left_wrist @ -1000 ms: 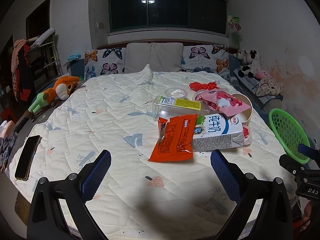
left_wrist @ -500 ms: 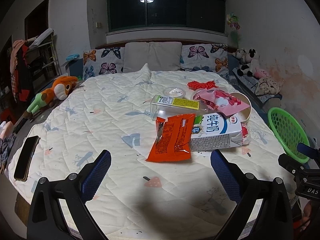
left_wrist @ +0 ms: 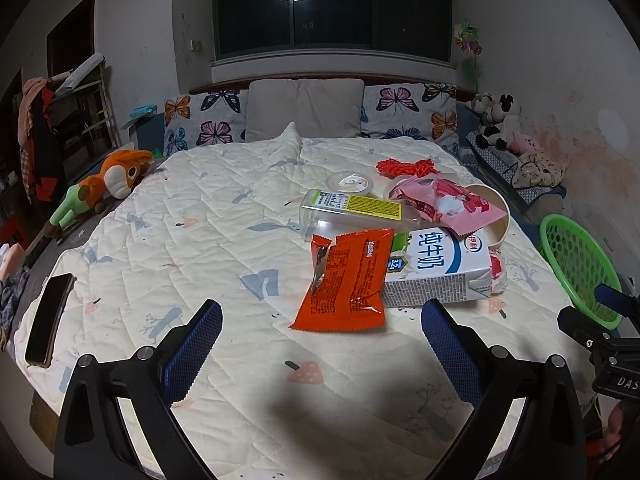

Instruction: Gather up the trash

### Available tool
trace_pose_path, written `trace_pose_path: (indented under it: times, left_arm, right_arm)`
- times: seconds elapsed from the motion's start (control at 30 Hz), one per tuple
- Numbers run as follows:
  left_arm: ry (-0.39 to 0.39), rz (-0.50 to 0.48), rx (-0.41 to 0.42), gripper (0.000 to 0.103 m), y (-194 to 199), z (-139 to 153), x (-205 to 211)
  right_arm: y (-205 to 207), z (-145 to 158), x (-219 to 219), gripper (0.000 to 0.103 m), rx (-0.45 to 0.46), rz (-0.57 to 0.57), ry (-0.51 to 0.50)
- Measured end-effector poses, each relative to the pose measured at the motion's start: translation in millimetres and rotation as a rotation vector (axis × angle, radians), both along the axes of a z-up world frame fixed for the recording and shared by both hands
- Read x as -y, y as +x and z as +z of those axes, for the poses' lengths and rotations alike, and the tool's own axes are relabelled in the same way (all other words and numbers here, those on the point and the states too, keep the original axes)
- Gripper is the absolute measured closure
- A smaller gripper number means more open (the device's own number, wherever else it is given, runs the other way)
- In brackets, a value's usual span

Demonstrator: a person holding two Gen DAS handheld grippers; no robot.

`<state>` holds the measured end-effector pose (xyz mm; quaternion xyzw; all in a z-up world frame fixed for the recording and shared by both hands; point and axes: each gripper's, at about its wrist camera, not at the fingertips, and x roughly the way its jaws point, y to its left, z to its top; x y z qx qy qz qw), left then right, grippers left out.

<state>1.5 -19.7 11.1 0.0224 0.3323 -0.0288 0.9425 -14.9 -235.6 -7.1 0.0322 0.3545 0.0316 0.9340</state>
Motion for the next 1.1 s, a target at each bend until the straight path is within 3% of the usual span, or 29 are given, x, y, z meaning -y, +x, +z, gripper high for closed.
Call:
trace_pose_path:
  times: [0.37,0.7,1.0,1.1]
  left_arm:
    - [-0.002,0.020,-0.025,0.006,25.9,0.0,-17.1]
    - [0.004,0.042,-0.054,0.006,40.5,-4.5,-29.0]
    - [-0.008,0.056,-0.081,0.006,49.5,-10.1,-39.2]
    - [-0.011,0.053,-0.088,0.006,51.3,-11.8,-40.8]
  right_arm:
    - [25.3,7.5,-5.0,0.004,-0.003,0.054,-0.002]
    - [64.9,29.7,-19.4,0.005,-0.008,0.199,0.035]
    - [114.9,39.1,-42.2,0.012,-0.060,0.329,0.016]
    - [130.1,37.5,-49.6,0.018,-0.089,0.363,0.006]
